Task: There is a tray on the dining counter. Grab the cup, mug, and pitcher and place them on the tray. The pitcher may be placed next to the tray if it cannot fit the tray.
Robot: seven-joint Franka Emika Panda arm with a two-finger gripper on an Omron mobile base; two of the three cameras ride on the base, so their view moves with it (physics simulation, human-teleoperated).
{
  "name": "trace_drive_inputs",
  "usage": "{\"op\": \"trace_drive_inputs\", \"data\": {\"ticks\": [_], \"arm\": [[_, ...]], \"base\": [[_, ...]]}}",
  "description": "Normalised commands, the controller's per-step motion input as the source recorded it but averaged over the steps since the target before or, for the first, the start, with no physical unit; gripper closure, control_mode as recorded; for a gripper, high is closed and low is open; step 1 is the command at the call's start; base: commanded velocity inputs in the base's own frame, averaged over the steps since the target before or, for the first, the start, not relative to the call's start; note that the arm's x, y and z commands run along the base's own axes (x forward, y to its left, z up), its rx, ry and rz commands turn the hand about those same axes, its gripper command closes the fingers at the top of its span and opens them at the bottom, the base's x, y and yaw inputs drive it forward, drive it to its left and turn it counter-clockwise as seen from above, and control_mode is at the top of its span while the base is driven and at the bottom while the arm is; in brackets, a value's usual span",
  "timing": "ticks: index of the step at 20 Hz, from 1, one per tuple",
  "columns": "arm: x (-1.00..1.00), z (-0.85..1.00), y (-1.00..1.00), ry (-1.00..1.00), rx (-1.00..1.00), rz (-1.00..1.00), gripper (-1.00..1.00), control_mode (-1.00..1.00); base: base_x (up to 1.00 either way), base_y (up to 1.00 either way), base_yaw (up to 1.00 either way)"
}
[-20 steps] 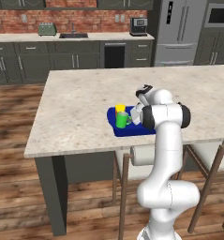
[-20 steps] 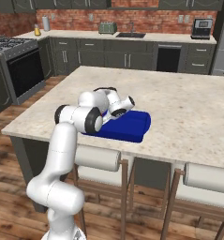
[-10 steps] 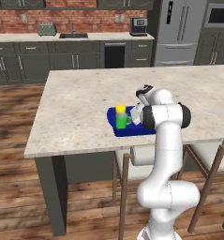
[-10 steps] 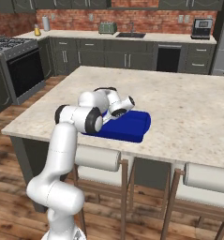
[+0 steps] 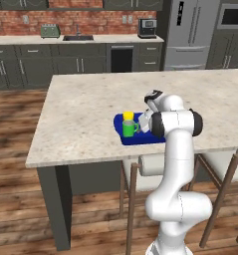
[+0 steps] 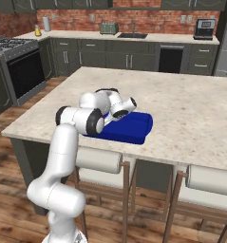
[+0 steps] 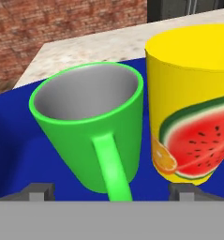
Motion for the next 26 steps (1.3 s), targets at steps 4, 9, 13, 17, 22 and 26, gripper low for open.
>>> {"op": "trace_drive_inputs", "data": {"ticks": [4,9,13,17,22,26], "arm": [[-0.03,0.00,0.00,0.00,0.00,0.00,-1.00,-1.00],[-0.21,0.45,-0.02,-0.05,0.00,0.00,-1.00,-1.00],[-0.35,0.92,-0.08,-0.07,-0.02,-0.03,-1.00,-1.00],[-0.61,1.00,-0.13,-0.02,-0.06,-0.12,-1.00,-1.00],[-0.91,0.97,-0.23,0.00,-0.06,-0.32,-1.00,-1.00],[-1.00,0.90,-0.31,0.00,-0.04,-0.44,-1.00,-1.00]], "base": [[0.00,0.00,0.00],[0.00,0.00,0.00],[0.00,0.00,0.00],[0.00,0.00,0.00],[0.00,0.00,0.00],[0.00,0.00,0.00]]}}
